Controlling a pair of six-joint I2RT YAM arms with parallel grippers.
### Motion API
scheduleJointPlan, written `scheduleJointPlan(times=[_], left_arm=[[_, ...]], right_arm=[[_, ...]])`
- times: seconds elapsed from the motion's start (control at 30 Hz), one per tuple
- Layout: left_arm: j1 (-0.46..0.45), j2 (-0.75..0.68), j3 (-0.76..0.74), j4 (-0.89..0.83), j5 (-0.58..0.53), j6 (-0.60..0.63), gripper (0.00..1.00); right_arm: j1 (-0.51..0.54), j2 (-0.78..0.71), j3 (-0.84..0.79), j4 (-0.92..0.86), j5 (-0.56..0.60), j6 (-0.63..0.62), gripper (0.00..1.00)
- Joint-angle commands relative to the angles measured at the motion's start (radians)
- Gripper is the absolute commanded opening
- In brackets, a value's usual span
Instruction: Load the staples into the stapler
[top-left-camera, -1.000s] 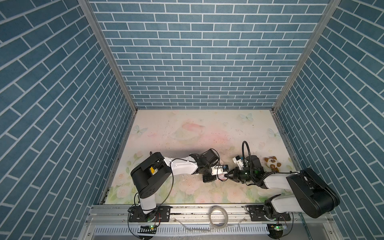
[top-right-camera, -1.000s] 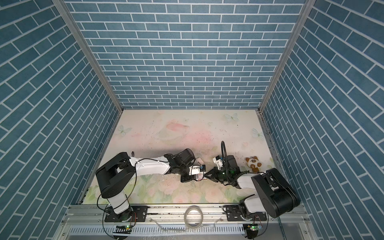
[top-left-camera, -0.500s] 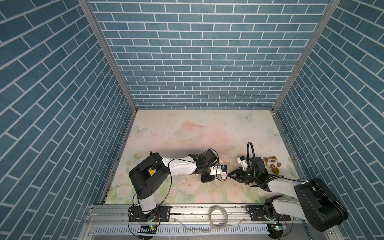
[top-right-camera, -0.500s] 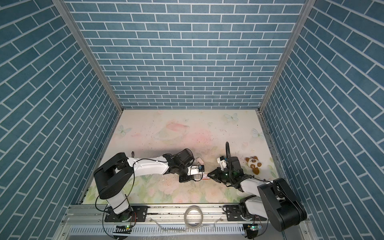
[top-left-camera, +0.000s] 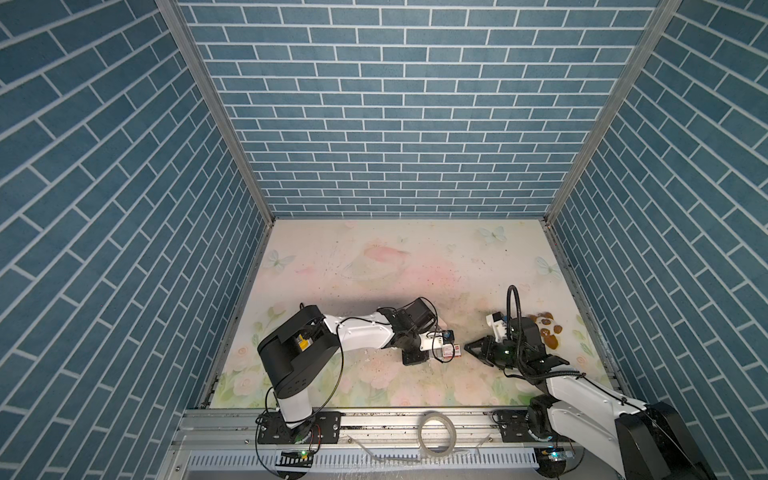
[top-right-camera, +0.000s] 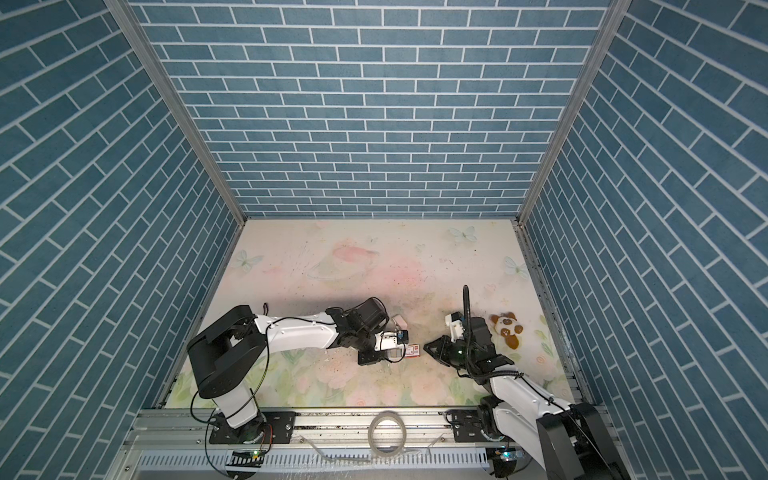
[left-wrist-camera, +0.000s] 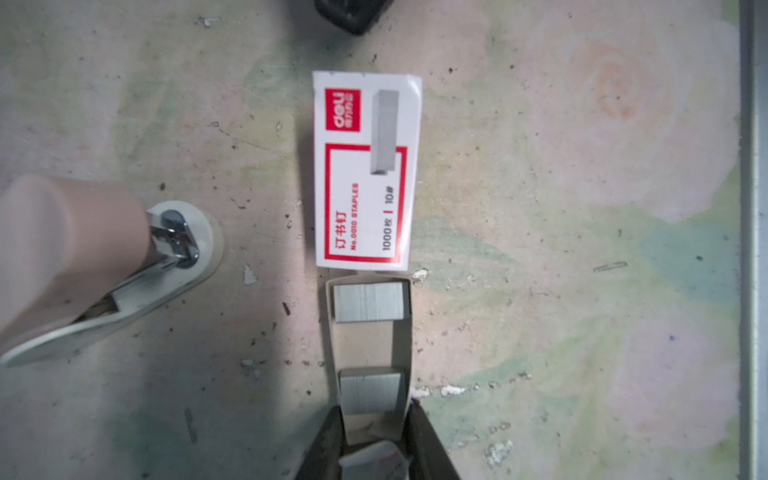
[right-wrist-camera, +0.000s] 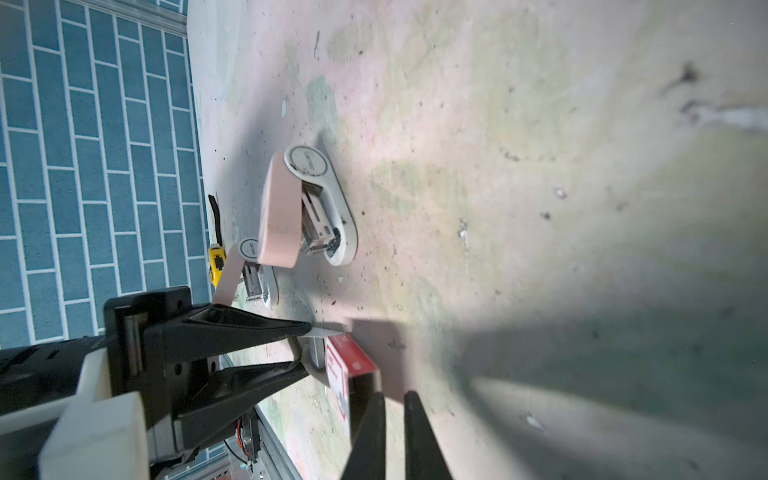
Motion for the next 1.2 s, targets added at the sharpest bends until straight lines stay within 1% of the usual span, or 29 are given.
scheduleJointPlan(times=[0.0,0.07,0.13,0.4,0.53,0.7,1.0,1.17], left_arm=[[0.009,0.013,-0.012,-0.087,-0.04,0.005,0.3],[0.007,0.011,-0.007,-0.088,-0.041,0.001,0.32],[0.008,0.009,-0.001,-0.089,-0.038,-0.001,0.32],[0.008,0.01,0.017,-0.097,-0.038,-0.01,0.33],[0.008,0.005,0.017,-0.096,-0.042,-0.011,0.36],[0.008,-0.006,0.014,-0.095,-0.037,-0.014,0.4],[0.008,0.003,0.02,-0.088,-0.037,-0.015,0.39],[0.008,0.002,0.018,-0.088,-0.036,-0.016,0.39]], right_arm=[[-0.007,-0.033,-0.009,-0.064,0.026,-0.021,0.19],[-0.009,-0.037,-0.003,-0.07,0.015,-0.026,0.22],[-0.011,-0.031,0.007,-0.065,-0.004,-0.036,0.24],[-0.01,0.009,0.038,0.0,-0.08,-0.034,0.24],[-0.01,-0.003,0.037,-0.011,-0.075,-0.035,0.25],[-0.01,-0.01,0.052,-0.019,-0.107,-0.037,0.25],[-0.008,0.112,0.08,0.08,-0.201,-0.031,0.26],[-0.007,0.181,0.094,0.103,-0.219,-0.041,0.25]])
